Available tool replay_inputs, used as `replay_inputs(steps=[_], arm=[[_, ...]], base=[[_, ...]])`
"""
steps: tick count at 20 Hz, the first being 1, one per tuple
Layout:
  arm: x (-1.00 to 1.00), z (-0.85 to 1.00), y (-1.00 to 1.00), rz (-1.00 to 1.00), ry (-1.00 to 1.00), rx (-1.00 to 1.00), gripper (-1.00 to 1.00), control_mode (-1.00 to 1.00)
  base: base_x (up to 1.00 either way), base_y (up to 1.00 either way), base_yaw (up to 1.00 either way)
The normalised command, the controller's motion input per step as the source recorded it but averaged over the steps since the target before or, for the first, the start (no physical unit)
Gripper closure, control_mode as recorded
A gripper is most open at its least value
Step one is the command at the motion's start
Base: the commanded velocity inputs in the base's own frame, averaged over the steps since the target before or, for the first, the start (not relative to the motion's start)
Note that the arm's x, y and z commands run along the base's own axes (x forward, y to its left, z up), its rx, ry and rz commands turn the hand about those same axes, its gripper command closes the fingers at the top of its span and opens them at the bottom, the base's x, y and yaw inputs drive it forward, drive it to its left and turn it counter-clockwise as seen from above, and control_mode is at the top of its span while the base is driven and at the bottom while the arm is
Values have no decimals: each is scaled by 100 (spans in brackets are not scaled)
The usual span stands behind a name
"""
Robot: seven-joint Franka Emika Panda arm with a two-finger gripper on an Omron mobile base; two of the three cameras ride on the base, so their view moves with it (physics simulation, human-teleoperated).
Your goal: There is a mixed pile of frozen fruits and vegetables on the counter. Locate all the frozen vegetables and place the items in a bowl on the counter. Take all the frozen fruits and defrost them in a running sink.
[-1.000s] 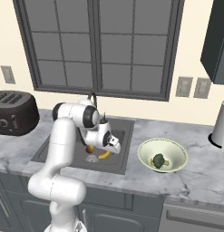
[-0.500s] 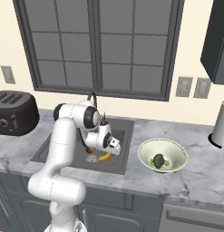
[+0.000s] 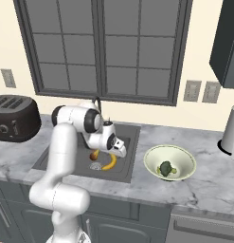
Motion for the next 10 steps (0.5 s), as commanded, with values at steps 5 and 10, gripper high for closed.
replay_inputs(steps=[5,10], arm=[[-26,53,0,-1,-8,0,-100,-100],[-32,72,-7,0,-11,3,-100,-100]], base=[[0,0,0],[0,0,0]])
